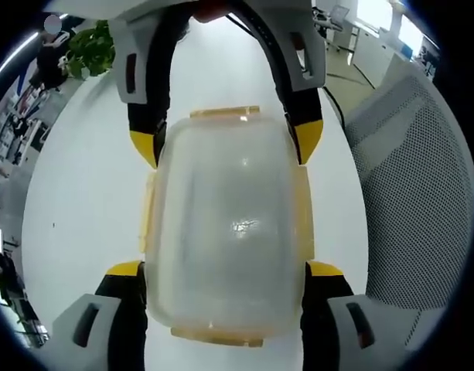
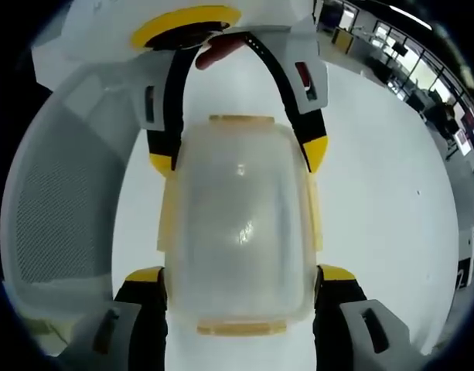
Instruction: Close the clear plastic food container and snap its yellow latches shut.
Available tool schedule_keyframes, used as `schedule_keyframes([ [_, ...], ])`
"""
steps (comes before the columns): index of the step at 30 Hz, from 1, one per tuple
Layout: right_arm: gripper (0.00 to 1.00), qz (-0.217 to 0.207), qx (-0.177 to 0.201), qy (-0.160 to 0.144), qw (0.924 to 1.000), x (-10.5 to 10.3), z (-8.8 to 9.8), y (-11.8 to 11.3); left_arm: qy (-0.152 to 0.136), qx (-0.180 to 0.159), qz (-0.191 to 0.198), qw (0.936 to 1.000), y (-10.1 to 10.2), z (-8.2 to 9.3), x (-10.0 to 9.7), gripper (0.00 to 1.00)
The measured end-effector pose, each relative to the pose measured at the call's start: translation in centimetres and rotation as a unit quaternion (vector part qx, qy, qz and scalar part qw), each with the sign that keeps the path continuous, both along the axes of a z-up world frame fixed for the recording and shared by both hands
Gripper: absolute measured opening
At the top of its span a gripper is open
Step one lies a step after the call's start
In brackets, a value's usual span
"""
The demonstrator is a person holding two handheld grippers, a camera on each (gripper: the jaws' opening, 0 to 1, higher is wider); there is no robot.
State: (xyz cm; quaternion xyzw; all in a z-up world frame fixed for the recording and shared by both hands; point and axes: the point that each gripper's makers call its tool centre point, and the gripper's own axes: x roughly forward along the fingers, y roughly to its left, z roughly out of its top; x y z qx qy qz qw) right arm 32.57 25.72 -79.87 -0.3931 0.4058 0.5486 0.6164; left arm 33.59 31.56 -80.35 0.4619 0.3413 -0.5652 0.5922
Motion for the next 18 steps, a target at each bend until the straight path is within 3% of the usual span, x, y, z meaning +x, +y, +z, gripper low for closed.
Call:
schedule_keyframes([
  [18,0.78,0.002,0.003,0.001,1.0000,0.2,-0.1,4.3,-0.003,0.011,0.009,0.9999,4.2,-0.5,0.3,0.84],
])
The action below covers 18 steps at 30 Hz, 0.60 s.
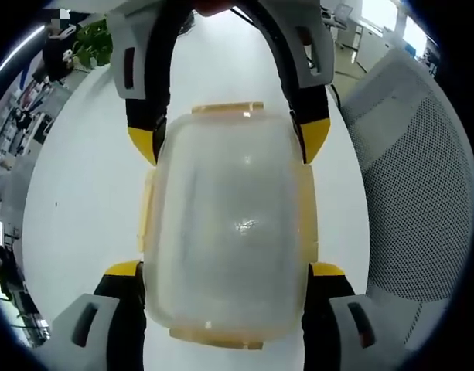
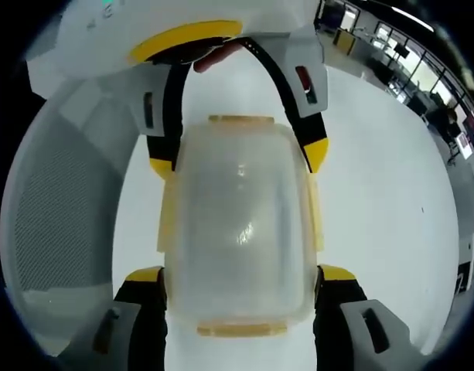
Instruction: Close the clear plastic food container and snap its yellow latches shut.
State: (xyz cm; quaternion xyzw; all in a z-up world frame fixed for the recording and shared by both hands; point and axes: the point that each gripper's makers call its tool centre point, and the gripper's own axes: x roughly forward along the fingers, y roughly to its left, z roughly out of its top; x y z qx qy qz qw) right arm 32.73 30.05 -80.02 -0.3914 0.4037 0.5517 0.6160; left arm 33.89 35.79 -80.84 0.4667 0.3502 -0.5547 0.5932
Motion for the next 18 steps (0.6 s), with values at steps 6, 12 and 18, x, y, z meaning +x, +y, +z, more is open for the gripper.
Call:
schedule_keyframes([
  [6,0.78,0.004,-0.001,0.001,1.0000,0.0,0.0,1.3,0.002,-0.001,0.004,1.0000,1.6,0.0,-0.1,0.84],
  [12,0.79,0.004,-0.002,0.002,1.0000,0.1,0.0,2.7,0.004,0.004,0.002,1.0000,2.8,-0.1,0.1,0.85],
  [18,0.79,0.003,-0.002,0.001,1.0000,0.3,0.0,3.5,0.005,0.002,0.004,1.0000,3.7,0.0,0.2,0.85],
])
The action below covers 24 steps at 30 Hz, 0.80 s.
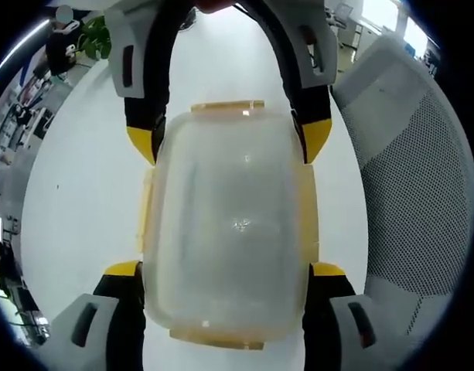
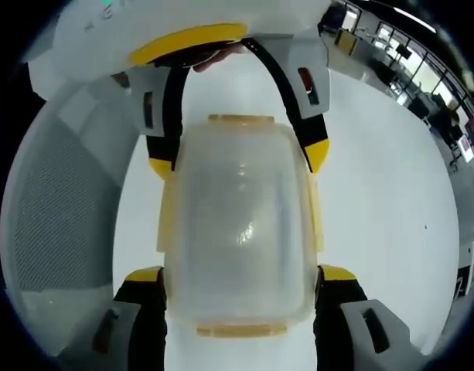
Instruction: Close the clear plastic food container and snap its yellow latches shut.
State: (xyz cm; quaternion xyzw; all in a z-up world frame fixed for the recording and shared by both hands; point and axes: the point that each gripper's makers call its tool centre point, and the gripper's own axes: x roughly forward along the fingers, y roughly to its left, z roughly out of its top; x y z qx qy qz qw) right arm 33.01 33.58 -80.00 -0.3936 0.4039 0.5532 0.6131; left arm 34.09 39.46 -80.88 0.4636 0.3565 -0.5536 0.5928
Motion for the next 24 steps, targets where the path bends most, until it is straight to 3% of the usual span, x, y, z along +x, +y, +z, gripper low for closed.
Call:
schedule_keyframes([
  [24,0.79,-0.004,-0.011,-0.002,0.9999,0.3,-0.1,3.0,0.007,-0.010,0.002,0.9999,2.9,0.0,0.2,0.86],
])
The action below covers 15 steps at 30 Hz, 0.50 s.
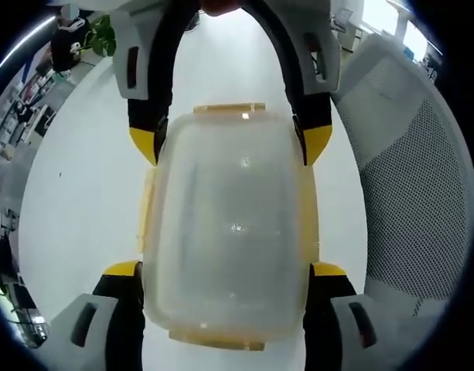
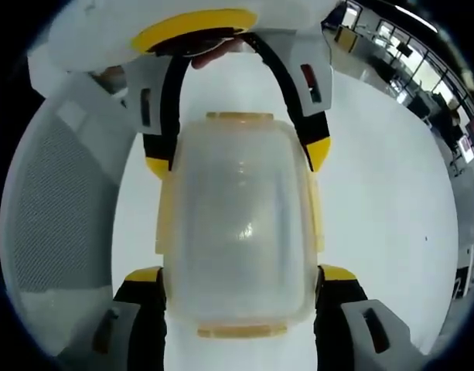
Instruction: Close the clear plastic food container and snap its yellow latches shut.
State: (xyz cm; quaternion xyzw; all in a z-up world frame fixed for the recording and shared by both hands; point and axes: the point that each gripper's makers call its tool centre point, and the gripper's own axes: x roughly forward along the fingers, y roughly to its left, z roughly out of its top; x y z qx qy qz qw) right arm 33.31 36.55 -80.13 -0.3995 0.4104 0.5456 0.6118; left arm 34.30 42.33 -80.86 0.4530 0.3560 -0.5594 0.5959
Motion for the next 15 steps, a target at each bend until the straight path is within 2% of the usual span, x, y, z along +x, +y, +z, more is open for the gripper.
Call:
schedule_keyframes([
  [5,0.79,-0.001,-0.005,0.000,1.0000,0.14,-0.11,0.75,0.001,-0.001,-0.002,1.0000,0.80,-0.06,0.24,0.86],
  [15,0.79,-0.008,-0.013,-0.002,0.9999,0.20,-0.32,0.72,0.004,-0.002,-0.001,1.0000,0.71,-0.15,0.22,0.86],
])
